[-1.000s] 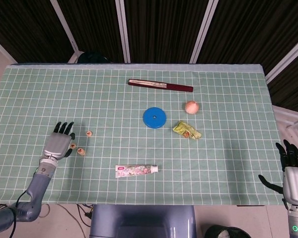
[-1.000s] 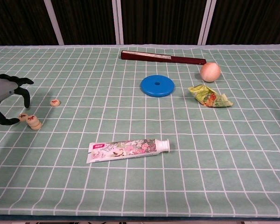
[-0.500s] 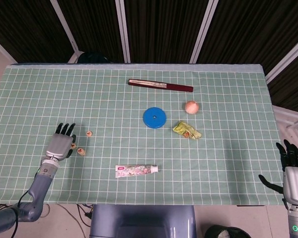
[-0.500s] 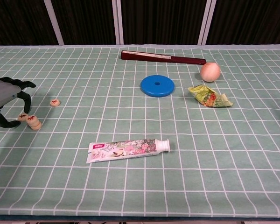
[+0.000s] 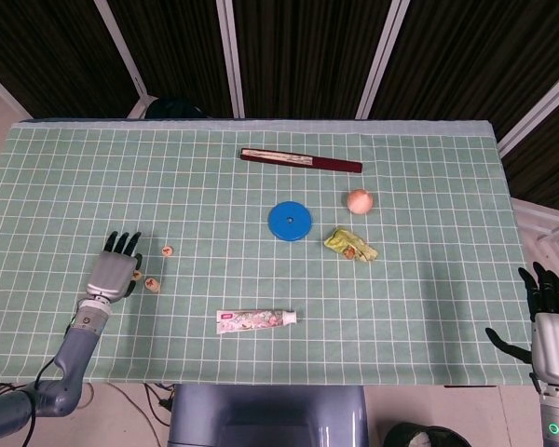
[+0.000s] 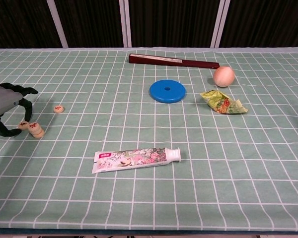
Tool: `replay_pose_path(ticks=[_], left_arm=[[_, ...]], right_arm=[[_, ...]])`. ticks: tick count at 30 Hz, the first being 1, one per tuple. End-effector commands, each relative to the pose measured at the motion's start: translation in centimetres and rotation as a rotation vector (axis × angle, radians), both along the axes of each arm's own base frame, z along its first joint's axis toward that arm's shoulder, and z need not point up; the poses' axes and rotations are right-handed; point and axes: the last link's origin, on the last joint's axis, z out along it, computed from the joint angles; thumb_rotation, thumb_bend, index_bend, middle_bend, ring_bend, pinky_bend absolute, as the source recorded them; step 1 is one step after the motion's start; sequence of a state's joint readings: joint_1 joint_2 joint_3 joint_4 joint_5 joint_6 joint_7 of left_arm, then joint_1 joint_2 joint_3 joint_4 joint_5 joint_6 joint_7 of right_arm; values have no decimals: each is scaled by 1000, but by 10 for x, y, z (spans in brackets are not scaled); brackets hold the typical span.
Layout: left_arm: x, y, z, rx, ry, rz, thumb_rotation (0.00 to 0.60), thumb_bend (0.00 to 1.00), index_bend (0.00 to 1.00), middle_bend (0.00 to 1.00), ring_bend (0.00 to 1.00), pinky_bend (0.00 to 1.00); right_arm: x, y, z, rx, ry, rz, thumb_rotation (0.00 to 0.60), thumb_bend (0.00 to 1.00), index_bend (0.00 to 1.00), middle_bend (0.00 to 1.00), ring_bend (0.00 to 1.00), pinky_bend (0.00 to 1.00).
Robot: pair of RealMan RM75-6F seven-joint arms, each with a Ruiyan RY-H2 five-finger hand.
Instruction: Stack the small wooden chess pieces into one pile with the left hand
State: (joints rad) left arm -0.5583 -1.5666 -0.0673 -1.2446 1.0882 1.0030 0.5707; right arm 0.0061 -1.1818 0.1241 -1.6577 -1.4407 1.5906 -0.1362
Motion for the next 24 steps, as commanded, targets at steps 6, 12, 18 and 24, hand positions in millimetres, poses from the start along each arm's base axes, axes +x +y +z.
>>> replay_pose_path(ticks=[6, 12, 18, 24], left_arm=[[1, 0, -2, -3, 9, -1, 600, 308, 464, 0, 0, 0], [2, -1, 0, 0, 8, -3, 600, 320, 495, 0, 0, 0], [3, 0, 6, 15, -9, -1, 600, 321, 493, 0, 0, 0], [11, 0, 14, 26, -40, -24, 600, 320, 480, 0, 0, 0]], right_arm=[[0, 0, 0, 1, -1, -2, 600, 232, 81, 13, 0, 0], [0, 0, 0, 0, -3, -1, 600, 232, 81, 13, 0, 0], [0, 0, 0, 0, -3, 0, 600, 232, 80, 13, 0, 0], [0, 0, 0, 3, -2, 0, 600, 233, 81, 13, 0, 0]])
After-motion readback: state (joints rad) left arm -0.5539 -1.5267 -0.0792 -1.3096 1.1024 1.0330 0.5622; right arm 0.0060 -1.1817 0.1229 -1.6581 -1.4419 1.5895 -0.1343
